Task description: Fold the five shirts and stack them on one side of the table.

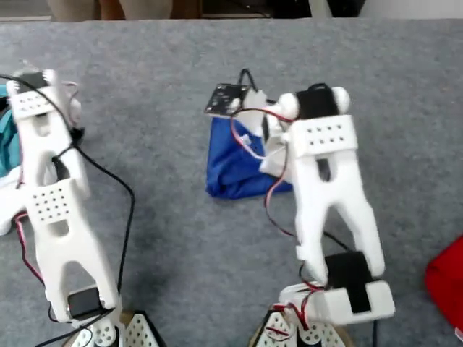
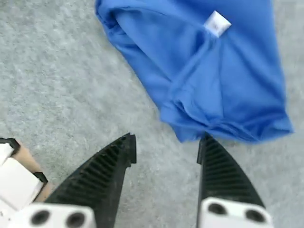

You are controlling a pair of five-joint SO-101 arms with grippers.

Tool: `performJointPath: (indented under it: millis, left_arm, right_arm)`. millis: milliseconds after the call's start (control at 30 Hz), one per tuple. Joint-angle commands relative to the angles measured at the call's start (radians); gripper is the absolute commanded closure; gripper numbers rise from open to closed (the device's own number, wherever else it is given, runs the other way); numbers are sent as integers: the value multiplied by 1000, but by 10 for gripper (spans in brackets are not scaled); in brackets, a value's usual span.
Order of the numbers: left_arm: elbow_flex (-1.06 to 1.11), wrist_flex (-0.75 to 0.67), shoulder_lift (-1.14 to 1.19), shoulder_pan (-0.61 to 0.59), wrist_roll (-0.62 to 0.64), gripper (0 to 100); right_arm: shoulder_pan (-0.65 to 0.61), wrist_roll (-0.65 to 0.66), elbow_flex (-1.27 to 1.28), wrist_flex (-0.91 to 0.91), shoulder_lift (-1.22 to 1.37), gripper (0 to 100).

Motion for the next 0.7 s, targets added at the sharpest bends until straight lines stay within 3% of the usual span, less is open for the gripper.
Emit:
performJointPath:
  millis: [0, 433, 667]
  left_arm:
    - [5, -37, -5, 26, -2, 980]
    - [8, -97, 2, 31, -12, 980]
    - [9, -94, 2, 31, -12, 980]
  right_arm:
    - [-47, -29, -77, 32, 74, 775]
    - [-39, 5, -15, 44, 143, 775]
    - [47, 28, 67, -106, 150, 774]
